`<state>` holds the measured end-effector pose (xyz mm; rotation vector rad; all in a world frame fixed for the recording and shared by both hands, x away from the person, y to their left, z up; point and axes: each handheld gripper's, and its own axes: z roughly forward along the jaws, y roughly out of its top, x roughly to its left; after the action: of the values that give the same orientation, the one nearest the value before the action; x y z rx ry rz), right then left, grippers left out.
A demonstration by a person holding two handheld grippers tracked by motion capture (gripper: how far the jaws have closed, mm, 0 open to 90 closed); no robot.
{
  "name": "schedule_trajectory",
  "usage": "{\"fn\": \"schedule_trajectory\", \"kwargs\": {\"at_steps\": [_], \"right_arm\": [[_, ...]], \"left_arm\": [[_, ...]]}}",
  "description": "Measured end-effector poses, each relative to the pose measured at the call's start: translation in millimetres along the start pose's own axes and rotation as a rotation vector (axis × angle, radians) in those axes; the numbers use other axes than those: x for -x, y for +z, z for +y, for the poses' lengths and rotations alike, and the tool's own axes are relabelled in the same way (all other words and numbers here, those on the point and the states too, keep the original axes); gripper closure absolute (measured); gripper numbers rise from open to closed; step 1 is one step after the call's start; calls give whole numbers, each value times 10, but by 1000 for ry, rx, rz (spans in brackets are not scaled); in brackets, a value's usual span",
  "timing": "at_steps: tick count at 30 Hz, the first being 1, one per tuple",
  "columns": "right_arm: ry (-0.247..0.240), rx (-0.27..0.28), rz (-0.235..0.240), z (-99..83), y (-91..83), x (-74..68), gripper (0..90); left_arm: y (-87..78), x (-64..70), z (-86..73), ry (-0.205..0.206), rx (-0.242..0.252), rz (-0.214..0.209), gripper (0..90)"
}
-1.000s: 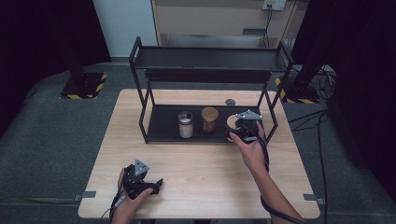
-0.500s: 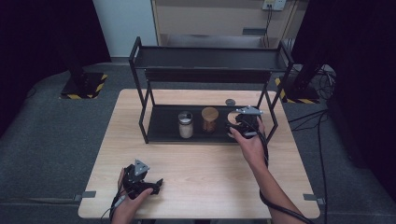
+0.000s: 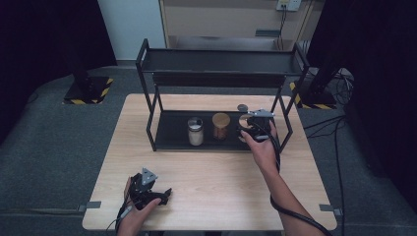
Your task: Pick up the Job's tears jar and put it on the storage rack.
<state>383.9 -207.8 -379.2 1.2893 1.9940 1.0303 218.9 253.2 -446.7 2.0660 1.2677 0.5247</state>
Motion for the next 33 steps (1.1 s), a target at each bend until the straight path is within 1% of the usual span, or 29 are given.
{"fn": "schedule_trajectory", "kwargs": {"at_steps": [10, 19, 33], "right_arm": [[4, -6, -12, 28, 85, 27, 260], [20, -14, -19, 51, 139, 43, 260], [20, -17, -24, 83, 217, 51, 260]], "left_arm": [[0, 0, 0, 0, 0, 0, 0], [0, 0, 0, 0, 0, 0, 0], [0, 0, 0, 0, 0, 0, 0]]}}
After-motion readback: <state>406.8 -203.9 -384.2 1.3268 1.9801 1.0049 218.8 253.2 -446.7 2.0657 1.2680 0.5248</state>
